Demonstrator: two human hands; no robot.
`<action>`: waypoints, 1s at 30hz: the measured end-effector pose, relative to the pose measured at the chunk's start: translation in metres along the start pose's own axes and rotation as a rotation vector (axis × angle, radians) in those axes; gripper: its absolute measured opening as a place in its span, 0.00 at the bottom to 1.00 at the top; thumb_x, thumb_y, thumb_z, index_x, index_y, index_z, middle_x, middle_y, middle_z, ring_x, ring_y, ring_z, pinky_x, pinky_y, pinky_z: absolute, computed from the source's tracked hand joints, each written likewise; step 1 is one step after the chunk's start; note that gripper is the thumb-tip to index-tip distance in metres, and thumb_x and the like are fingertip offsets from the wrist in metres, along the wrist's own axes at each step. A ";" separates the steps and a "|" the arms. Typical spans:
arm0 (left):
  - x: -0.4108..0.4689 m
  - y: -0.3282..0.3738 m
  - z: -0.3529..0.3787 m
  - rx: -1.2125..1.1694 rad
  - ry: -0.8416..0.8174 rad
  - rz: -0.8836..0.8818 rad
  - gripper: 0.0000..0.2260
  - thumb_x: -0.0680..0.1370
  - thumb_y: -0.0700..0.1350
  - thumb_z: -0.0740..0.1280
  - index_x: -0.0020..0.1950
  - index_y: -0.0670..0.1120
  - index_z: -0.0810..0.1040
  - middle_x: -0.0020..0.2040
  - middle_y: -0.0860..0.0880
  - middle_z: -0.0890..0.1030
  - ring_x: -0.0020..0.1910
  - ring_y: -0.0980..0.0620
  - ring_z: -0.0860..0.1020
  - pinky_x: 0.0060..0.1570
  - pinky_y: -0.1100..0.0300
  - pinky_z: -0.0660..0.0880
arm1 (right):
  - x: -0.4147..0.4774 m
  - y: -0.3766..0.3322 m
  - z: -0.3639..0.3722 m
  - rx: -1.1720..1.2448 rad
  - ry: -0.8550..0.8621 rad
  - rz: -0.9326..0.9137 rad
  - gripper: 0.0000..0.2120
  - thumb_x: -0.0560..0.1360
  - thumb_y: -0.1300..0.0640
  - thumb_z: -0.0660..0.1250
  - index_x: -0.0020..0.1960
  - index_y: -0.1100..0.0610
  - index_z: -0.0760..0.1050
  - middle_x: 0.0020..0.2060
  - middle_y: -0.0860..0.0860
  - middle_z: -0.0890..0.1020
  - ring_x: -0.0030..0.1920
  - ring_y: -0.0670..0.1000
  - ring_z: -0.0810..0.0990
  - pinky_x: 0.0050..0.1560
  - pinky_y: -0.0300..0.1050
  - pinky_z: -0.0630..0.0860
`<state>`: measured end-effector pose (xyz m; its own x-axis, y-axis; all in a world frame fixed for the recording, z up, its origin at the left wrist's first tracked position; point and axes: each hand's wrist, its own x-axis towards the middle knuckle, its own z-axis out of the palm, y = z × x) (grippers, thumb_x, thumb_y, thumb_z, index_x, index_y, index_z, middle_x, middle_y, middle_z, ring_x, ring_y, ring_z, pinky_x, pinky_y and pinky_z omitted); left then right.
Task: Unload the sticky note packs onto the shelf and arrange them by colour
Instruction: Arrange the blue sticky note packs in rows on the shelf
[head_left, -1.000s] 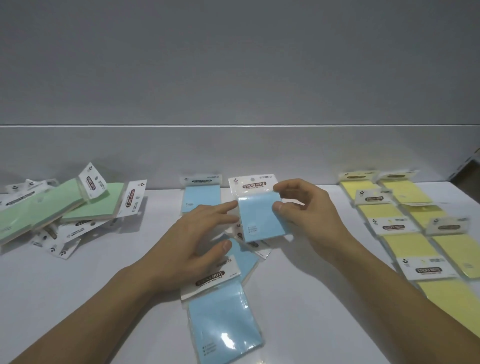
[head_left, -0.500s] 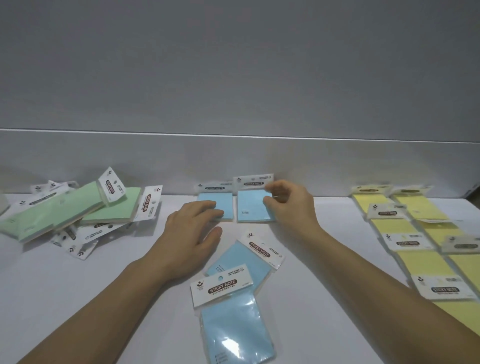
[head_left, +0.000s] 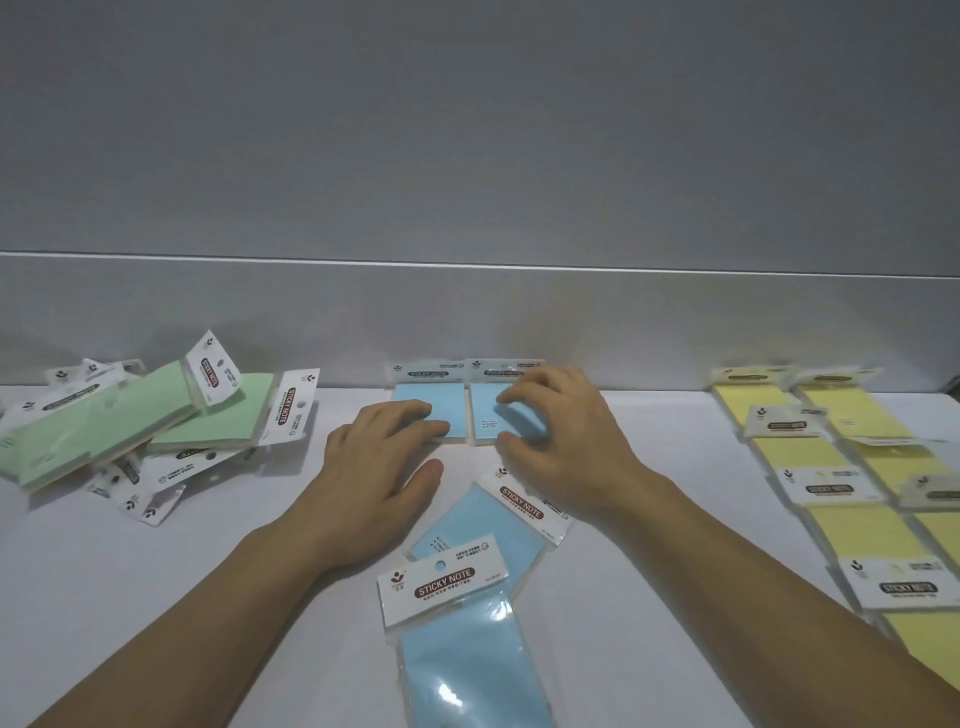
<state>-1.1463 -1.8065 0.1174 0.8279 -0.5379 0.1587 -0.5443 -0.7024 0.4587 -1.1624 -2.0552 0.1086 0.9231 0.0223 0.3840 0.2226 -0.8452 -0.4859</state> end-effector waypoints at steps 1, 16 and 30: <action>0.000 0.000 0.000 0.004 -0.004 0.003 0.22 0.79 0.58 0.55 0.72 0.56 0.72 0.74 0.57 0.67 0.75 0.55 0.59 0.72 0.45 0.60 | -0.001 0.000 0.000 -0.013 -0.023 0.011 0.14 0.73 0.46 0.68 0.58 0.42 0.77 0.56 0.36 0.73 0.61 0.41 0.69 0.58 0.40 0.72; 0.002 -0.007 0.003 0.022 -0.015 0.028 0.20 0.83 0.54 0.59 0.76 0.57 0.68 0.78 0.57 0.64 0.76 0.57 0.58 0.75 0.45 0.58 | -0.004 -0.001 -0.001 -0.031 -0.009 0.152 0.14 0.70 0.47 0.66 0.56 0.41 0.75 0.52 0.34 0.71 0.57 0.39 0.69 0.49 0.37 0.72; -0.018 0.010 -0.024 -0.095 0.018 0.181 0.11 0.79 0.58 0.60 0.55 0.57 0.78 0.51 0.62 0.76 0.54 0.58 0.75 0.49 0.60 0.71 | -0.023 -0.029 -0.060 -0.038 -0.421 0.029 0.13 0.77 0.41 0.65 0.59 0.42 0.78 0.47 0.40 0.79 0.48 0.43 0.78 0.44 0.34 0.72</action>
<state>-1.1632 -1.7932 0.1401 0.7201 -0.6428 0.2612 -0.6703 -0.5473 0.5011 -1.2094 -2.0634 0.1613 0.9780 0.2081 0.0126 0.1905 -0.8673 -0.4599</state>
